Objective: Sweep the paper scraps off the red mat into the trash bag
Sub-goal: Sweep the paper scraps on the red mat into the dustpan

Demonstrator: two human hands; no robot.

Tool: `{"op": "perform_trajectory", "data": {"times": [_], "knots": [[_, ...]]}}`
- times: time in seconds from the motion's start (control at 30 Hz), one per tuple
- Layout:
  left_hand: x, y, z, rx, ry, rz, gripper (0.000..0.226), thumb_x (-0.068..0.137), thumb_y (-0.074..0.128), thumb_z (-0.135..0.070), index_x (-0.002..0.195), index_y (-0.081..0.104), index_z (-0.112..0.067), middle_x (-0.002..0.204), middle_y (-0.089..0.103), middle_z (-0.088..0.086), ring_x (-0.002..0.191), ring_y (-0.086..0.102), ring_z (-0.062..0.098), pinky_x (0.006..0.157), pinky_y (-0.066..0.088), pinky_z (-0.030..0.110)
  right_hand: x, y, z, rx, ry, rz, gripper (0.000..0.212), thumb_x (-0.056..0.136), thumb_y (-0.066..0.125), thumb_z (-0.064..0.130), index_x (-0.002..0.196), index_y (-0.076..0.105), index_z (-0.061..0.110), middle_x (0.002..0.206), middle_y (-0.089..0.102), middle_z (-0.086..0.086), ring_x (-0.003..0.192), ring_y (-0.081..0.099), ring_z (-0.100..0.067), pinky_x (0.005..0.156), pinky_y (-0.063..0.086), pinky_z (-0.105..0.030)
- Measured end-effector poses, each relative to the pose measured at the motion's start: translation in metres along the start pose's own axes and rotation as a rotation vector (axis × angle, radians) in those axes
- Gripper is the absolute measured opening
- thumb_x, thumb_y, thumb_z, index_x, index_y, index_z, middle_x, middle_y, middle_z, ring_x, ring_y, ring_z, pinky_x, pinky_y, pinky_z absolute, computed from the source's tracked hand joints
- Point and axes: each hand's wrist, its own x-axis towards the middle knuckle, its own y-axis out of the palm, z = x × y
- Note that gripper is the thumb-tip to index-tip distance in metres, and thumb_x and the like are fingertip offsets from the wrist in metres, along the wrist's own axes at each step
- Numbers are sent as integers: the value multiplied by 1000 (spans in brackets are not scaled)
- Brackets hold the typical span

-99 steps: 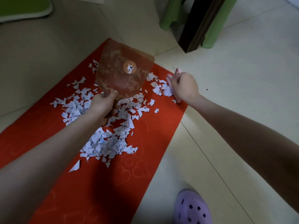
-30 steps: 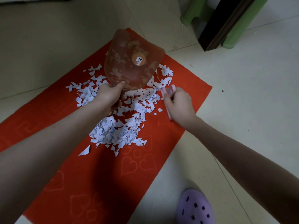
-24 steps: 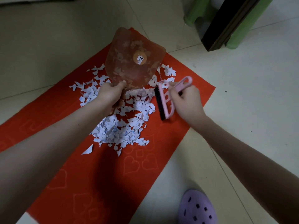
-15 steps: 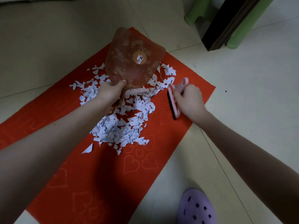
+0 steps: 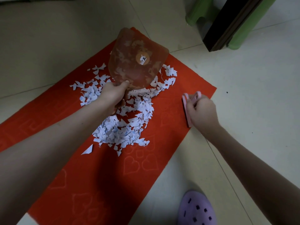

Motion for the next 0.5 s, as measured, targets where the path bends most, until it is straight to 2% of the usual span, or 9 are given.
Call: {"op": "perform_trajectory", "data": {"times": [0.07, 0.13, 0.2, 0.23, 0.3, 0.4, 0.5], "knots": [[-2, 3, -1, -9, -4, 8, 33, 98, 49, -32, 73, 52, -11, 62, 50, 5, 46, 39, 17, 30, 24, 9, -18, 5, 8, 37, -59, 41, 33, 99, 45, 32, 92, 63, 4, 72, 50, -1, 55, 42, -12, 51, 27, -25], [-3, 5, -2, -9, -8, 10, 34, 98, 49, -32, 72, 51, -11, 62, 49, 5, 47, 38, 17, 30, 23, 7, -34, 8, 24, 106, -159, 106, 26, 98, 47, 23, 100, 65, 4, 71, 46, 4, 53, 39, -6, 46, 30, -17], [-5, 7, -1, -12, -13, 17, 34, 99, 49, -32, 72, 50, -10, 62, 49, 5, 47, 38, 17, 29, 22, 8, -39, 7, 37, 257, -167, 146, 27, 98, 48, 20, 110, 66, 4, 78, 58, -1, 48, 42, -10, 44, 36, -16], [-5, 7, -1, -12, -14, 18, 35, 98, 49, -32, 72, 50, -10, 62, 49, 5, 48, 38, 17, 29, 22, 8, -36, 4, 43, 377, -132, 148, 27, 98, 48, 18, 114, 66, 6, 83, 66, -5, 48, 49, -18, 42, 40, -19], [-5, 6, 1, -6, -15, 21, 34, 98, 49, -32, 72, 50, -10, 62, 50, 4, 47, 38, 17, 30, 22, 8, -28, -5, 45, 513, -75, 75, 28, 97, 48, 16, 120, 64, 10, 82, 70, -10, 55, 58, -29, 47, 49, -35], [-5, 2, 0, -6, -8, 17, 33, 99, 48, -32, 75, 51, -10, 62, 51, 5, 47, 39, 18, 30, 23, 8, -11, -15, 34, 408, -56, -27, 28, 98, 47, 19, 117, 66, 11, 71, 66, -12, 49, 48, -18, 43, 35, -20], [-4, 1, -1, 0, -10, 6, 32, 99, 48, -32, 76, 52, -10, 63, 51, 5, 47, 41, 17, 30, 25, 8, 1, -8, 17, 224, 6, 1, 37, 99, 44, 31, 103, 68, 4, 67, 60, -10, 49, 44, -12, 48, 30, -18]]}}
